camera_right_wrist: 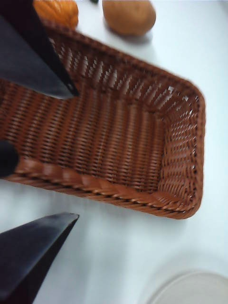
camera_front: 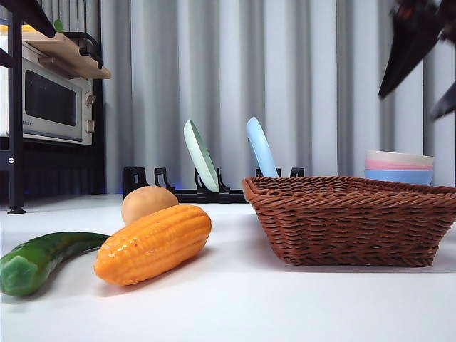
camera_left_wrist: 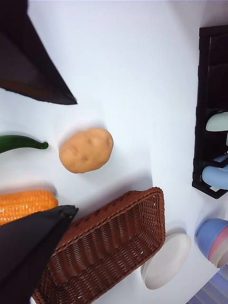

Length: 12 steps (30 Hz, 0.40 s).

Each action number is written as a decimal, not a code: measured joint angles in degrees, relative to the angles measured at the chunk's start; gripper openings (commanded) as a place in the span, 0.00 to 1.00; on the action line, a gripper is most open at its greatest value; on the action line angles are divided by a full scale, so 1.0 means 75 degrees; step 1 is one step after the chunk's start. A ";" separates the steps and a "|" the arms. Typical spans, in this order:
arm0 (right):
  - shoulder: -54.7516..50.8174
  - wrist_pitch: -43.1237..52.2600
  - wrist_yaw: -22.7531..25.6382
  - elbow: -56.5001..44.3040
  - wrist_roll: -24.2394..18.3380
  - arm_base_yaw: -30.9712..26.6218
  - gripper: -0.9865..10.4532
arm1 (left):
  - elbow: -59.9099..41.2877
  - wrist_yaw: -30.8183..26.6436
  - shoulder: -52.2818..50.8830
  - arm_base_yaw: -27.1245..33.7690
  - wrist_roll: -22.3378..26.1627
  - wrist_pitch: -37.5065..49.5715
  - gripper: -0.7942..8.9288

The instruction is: Pick up the basket,pick up the corn from the table,pick up the potato from the table,pick up the cucumber from the table,put all items into the basket

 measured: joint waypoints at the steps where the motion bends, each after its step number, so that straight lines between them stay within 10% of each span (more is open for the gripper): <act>1: 0.0256 0.0082 0.0000 0.0012 0.0000 0.0000 0.44 | 0.0000 0.0003 0.0000 0.0000 0.0000 -0.0029 0.45; 12: 0.2838 0.0554 -0.0020 0.0414 0.0003 0.0000 0.27 | 0.0000 0.0012 0.0000 0.0000 0.0000 -0.0335 0.45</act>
